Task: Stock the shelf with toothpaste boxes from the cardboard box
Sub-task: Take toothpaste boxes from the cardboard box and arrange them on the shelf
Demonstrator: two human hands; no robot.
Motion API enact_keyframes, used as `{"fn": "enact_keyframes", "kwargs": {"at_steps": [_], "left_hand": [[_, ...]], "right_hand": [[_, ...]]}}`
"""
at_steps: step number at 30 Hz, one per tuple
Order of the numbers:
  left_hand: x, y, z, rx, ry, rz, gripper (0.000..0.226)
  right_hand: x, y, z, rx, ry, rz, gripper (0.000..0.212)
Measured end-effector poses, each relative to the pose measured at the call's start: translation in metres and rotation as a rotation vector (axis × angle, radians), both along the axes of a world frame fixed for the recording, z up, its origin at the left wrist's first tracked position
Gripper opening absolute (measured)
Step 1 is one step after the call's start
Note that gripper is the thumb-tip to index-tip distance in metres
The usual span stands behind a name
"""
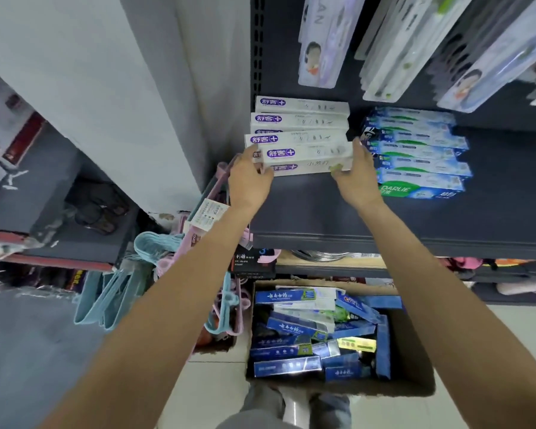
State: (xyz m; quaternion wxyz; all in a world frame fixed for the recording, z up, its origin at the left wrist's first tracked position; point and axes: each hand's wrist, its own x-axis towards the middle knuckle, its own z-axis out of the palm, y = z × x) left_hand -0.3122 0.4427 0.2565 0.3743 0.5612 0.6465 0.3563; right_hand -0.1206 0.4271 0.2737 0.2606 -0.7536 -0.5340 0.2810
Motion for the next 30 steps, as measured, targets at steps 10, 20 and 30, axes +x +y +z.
{"fn": "enact_keyframes", "kwargs": {"at_steps": [10, 20, 30], "left_hand": [[-0.007, -0.141, -0.024, 0.344, 0.342, 0.026, 0.027], [0.031, -0.297, -0.14, -0.44, 0.508, -0.313, 0.037], [0.066, -0.342, -0.287, -0.674, 0.726, -0.245, 0.06]], "right_hand": [[0.018, -0.146, -0.032, 0.011, -0.072, 0.483, 0.028], [0.095, -0.236, -0.165, -0.493, -0.282, 0.886, 0.028], [0.088, -0.248, -0.312, -0.556, -0.157, 0.866, 0.047]]}}
